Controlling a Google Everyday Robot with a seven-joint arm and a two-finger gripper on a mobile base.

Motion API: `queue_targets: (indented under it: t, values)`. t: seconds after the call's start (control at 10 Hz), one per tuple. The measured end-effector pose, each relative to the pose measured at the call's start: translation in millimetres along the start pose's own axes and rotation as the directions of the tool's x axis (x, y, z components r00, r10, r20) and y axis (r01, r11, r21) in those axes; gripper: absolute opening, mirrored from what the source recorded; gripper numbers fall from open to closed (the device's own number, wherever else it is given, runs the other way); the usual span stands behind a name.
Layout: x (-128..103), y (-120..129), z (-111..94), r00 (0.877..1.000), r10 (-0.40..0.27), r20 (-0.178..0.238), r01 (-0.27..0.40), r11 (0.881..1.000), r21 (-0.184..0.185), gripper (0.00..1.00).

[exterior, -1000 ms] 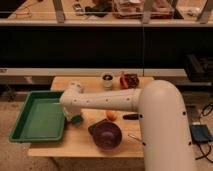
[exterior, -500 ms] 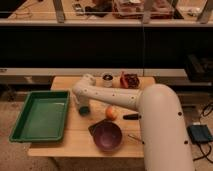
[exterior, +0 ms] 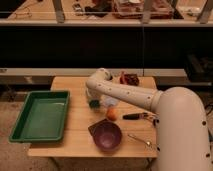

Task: Wipe table surface with sponge

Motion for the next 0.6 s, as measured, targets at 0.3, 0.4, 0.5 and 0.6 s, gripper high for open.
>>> queue_targets:
  t: [0.3, 0.4, 0.5, 0.6]
  values:
    - [-30.3, 33.9, 2.1, 0.997, 0.063, 0.050, -0.062, 0.998, -0.021, 0.10]
    - [-50.9, 38.4, 7.3, 0.994, 0.077, 0.078, -0.075, 0.997, -0.025, 0.10]
    - [-63.5, 40.2, 10.8, 0.992, 0.083, 0.093, -0.081, 0.996, -0.025, 0.10]
    - [-75.4, 43.0, 13.6, 0.991, 0.087, 0.105, -0.085, 0.996, -0.024, 0.10]
